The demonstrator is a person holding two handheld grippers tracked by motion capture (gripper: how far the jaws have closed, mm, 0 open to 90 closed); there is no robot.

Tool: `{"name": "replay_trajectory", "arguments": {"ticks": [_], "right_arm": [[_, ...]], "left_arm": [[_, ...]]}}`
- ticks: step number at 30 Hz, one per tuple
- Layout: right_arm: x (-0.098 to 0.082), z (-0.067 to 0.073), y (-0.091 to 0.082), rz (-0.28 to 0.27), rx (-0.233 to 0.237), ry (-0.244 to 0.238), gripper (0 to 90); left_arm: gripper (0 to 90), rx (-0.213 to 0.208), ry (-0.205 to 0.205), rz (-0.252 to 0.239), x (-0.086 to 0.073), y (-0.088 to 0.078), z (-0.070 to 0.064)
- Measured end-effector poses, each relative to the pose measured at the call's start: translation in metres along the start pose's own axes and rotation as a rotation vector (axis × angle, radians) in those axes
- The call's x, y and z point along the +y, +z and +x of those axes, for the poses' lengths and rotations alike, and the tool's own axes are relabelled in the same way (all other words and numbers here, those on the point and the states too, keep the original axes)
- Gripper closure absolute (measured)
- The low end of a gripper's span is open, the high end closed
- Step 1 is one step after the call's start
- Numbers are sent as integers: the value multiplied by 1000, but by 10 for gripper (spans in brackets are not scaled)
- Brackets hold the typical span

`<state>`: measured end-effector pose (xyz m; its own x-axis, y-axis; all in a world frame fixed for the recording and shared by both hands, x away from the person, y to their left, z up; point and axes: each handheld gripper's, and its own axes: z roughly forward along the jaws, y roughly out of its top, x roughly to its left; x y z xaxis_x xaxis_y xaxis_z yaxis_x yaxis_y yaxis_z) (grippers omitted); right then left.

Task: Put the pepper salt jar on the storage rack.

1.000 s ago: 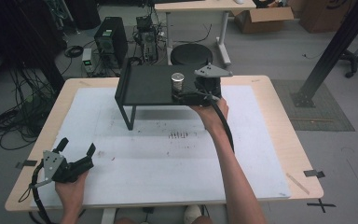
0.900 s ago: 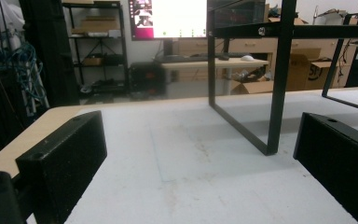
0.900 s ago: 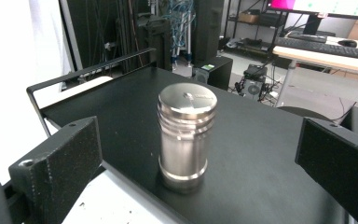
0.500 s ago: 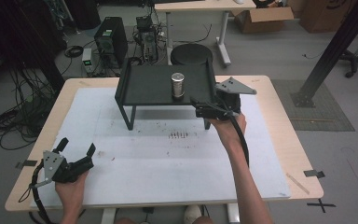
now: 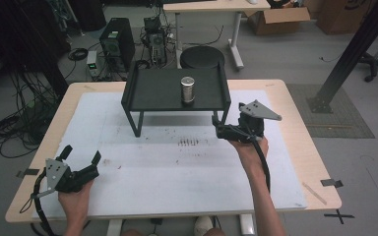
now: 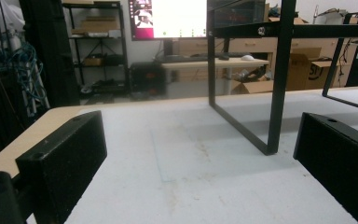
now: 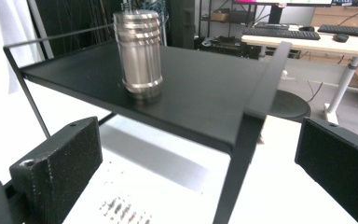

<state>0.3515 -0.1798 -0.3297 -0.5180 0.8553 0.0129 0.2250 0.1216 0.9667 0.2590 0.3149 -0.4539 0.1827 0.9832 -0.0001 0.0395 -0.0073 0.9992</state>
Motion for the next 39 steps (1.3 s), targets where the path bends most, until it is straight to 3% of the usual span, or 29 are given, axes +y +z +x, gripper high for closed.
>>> {"name": "replay_trajectory", "arguments": {"ticks": [17, 22, 27, 33, 39], "right_arm": [[-56, -21, -20, -2, -64, 22, 2], [-73, -28, -29, -39, -88, 36, 1], [-83, -31, -33, -44, -101, 29, 2], [-99, -38, -40, -50, -124, 63, 2], [-108, -42, -45, -80, -131, 67, 1]], "left_arm": [[30, 0, 1, 2, 0, 0, 0], [29, 0, 3, 2, 0, 0, 0], [29, 1, 3, 2, 0, 0, 0], [29, 2, 3, 2, 0, 0, -1], [29, 2, 4, 2, 0, 0, -1]]}}
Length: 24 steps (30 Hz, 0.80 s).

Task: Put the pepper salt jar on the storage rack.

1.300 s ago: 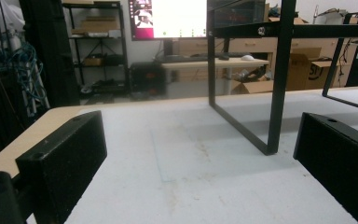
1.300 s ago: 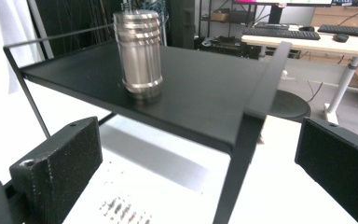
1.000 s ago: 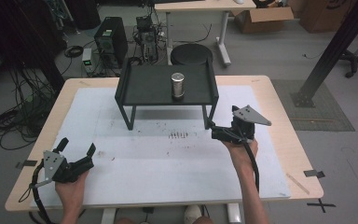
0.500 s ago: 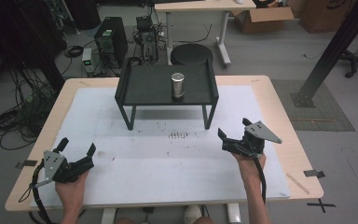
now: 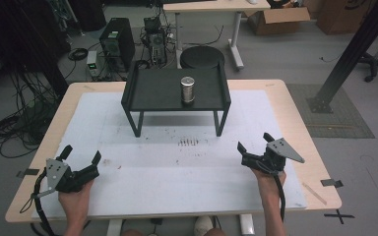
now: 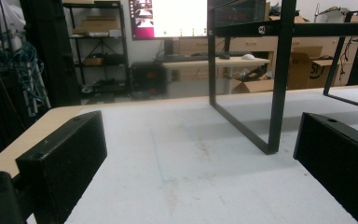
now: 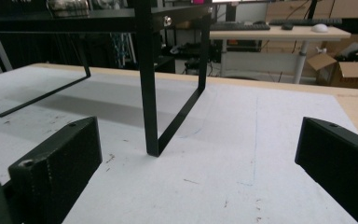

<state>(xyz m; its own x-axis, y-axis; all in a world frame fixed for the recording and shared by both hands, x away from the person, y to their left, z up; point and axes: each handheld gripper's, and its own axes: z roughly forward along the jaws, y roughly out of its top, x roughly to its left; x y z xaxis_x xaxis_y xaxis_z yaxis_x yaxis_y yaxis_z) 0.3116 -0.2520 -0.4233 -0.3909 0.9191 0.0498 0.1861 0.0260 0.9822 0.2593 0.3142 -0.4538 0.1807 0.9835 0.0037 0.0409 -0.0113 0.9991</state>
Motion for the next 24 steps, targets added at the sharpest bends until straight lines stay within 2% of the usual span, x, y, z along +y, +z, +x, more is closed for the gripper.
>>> {"name": "replay_trajectory", "arguments": {"ticks": [11, 15, 24], "right_arm": [[-16, -2, -11, -83, -34, -3, 1], [-20, -3, -12, -83, -54, -5, 1], [-31, -1, -17, -124, -76, -21, 3]], "left_arm": [[29, 1, 1, -2, 0, 0, 0], [29, 2, 0, -2, 0, 0, 0], [29, 1, 2, -3, 0, -1, 0]]}}
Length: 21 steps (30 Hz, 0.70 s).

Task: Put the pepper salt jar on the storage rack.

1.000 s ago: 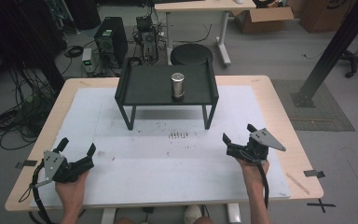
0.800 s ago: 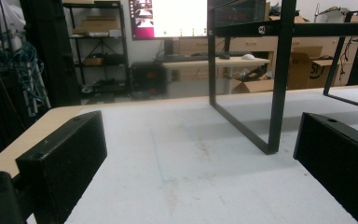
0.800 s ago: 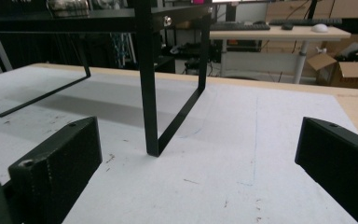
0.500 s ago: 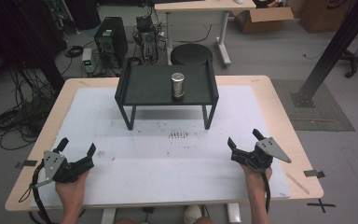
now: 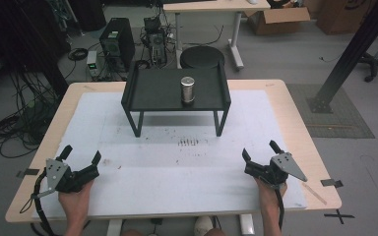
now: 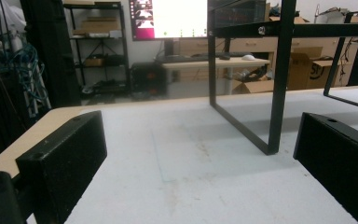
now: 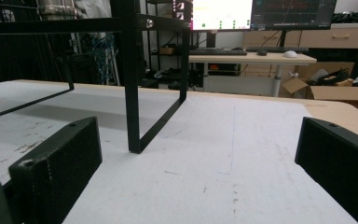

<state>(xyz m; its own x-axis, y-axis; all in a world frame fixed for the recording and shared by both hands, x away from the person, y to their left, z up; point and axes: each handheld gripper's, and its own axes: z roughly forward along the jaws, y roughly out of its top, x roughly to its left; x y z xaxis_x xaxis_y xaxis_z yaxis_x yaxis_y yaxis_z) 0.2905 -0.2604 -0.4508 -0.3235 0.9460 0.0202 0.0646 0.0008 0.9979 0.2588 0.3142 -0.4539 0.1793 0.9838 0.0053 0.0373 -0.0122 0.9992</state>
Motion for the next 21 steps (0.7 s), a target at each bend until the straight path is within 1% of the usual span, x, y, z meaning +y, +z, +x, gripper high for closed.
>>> {"name": "replay_trajectory", "arguments": {"ticks": [2, 4, 6, 8, 9, 10, 12, 13, 17, 21], "right_arm": [[-1, 1, -2, -20, -7, -6, 3], [-1, 2, -2, -24, -6, -14, 3], [-2, 4, -3, -33, 4, -39, 9], [-2, 3, -3, -35, 11, -40, 11], [-2, 2, -4, -41, 23, -30, 8], [-2, 2, -4, -41, 23, -30, 8], [-3, 1, -6, -61, 27, -23, 8], [-3, 1, -6, -69, 28, -27, 8], [-3, 2, -6, -61, 28, -35, 9], [-3, 2, -6, -67, 29, -26, 10]], "left_arm": [[29, 0, 0, 0, 0, 0, 0], [29, 0, 1, -1, 0, 0, 0], [29, 0, 1, -2, 0, 0, 0], [29, 1, 1, -2, 0, 0, 0], [29, 2, 1, -2, 0, 0, 0], [29, 2, 2, -3, 0, 0, 0], [29, 2, 3, -2, 0, 0, 0], [29, 1, 3, -2, 0, 0, 0], [29, 2, 3, -2, 0, 0, 0], [29, 1, 2, -1, 0, 0, 0]]}}
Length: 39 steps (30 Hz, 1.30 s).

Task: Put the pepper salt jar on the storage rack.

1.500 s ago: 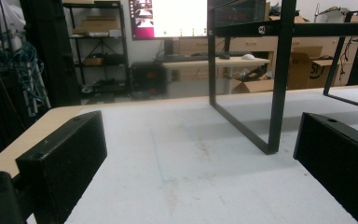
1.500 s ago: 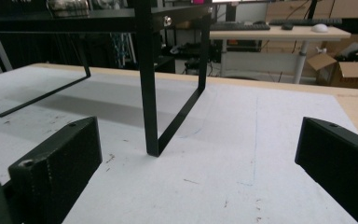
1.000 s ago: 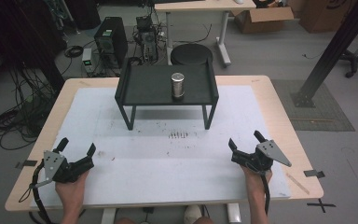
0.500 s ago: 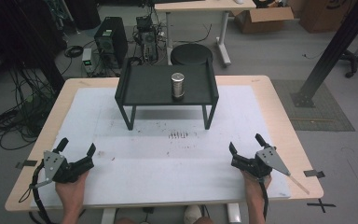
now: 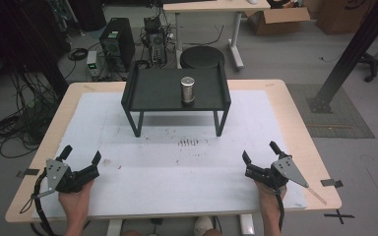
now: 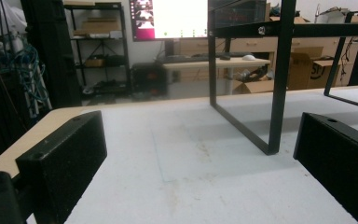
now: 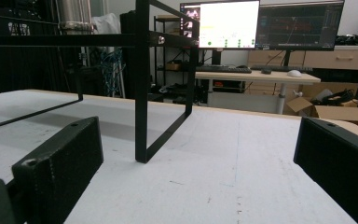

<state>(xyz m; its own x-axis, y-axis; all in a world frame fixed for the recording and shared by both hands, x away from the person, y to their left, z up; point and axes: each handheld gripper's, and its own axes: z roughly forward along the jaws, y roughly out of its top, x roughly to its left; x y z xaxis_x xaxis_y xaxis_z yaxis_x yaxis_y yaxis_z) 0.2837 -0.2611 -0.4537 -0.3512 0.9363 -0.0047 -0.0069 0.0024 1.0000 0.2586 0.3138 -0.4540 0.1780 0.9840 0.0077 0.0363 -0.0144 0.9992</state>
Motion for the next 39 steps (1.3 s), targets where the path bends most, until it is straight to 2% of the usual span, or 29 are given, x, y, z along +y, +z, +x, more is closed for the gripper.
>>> {"name": "replay_trajectory", "arguments": {"ticks": [39], "right_arm": [[0, 0, 0, 0, -1, -2, 28]], "left_arm": [[29, 1, 0, 1, 0, 0, 0]]}}
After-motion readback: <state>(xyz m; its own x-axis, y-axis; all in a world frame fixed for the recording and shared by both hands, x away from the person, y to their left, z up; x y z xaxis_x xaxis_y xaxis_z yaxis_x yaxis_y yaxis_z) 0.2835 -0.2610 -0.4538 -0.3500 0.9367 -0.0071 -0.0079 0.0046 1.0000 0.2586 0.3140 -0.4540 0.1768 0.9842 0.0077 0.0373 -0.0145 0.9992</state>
